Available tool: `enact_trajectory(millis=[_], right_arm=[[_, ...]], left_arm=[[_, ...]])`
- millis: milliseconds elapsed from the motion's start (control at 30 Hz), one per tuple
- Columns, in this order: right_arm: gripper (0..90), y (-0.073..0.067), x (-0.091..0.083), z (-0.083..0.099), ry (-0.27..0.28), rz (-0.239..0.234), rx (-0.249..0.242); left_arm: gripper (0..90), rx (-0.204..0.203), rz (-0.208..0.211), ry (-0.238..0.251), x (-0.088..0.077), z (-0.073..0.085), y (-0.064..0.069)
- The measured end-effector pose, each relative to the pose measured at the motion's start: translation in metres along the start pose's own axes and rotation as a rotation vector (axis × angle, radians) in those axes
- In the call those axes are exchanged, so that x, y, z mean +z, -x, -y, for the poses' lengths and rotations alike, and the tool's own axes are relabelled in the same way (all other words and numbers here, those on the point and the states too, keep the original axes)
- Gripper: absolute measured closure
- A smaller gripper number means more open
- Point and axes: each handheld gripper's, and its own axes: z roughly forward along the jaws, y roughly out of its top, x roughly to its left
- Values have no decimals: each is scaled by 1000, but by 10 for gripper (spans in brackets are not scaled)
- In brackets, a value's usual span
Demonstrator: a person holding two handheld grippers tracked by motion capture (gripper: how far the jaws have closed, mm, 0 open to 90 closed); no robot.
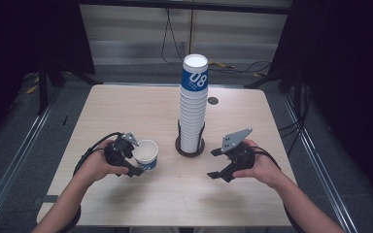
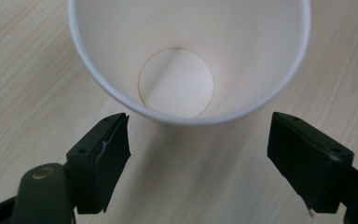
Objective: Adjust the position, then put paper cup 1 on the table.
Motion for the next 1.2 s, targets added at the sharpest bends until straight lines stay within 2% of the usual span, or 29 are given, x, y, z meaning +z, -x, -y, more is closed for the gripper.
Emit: enact_trajectory(millis=[33,67,100,167,233,267,333,433,500,533,567,633,667,700,767,800,867,900,1100,1200], right_arm=[[193,0,0,0,-1,3,0],[192,0,0,-1,1,4,3],[192,0,0,-1,-2,7,5],[192,0,-1,-2,0,10,1],[188,0,-1,-4,-1,11,3],[188,0,-1,-4,-1,11,3],[186,2,-2,-5,1,16,14],[184,3,-3,-7,0,19,28],[184,4,-4,-8,2,26,39],[184,5,-4,-8,2,31,45],[184,6,-5,-8,2,34,56],[183,7,-6,-9,7,34,64],[183,8,-7,-9,6,38,71],[183,9,-8,-10,2,43,76],[183,11,-10,-11,10,52,85],[183,11,-11,-12,15,50,94],[182,12,-13,-13,18,59,108],[182,13,-14,-14,18,62,110],[181,15,-18,-18,25,84,135],[180,16,-20,-19,32,85,142]], left_arm=[[209,23,-5,-17,-4,0,-2],[207,-18,-3,10,-5,1,0],[204,-18,-3,10,-5,1,0],[203,5,1,-10,-15,1,-1],[193,-2,-3,1,-17,1,-1],[193,10,-5,-13,-21,-1,-1],[185,-9,3,-24,-31,-4,-2],[185,6,-1,-31,-40,-9,-2],[185,-1,3,-28,-45,-13,-1],[185,-15,1,-11,-47,-15,0],[185,7,-6,-30,-51,-17,-1],[185,24,-5,-31,-57,-22,-1],[185,19,-7,-21,-59,-25,-1],[185,30,-8,-34,-62,-28,-1],[185,27,-9,-17,-66,-33,0],[185,40,-7,-21,-69,-36,0],[185,47,-6,-26,-71,-42,0],[185,31,-4,-17,-71,-44,2],[185,55,15,-19,-71,-59,2],[185,43,23,-15,-68,-64,4]])
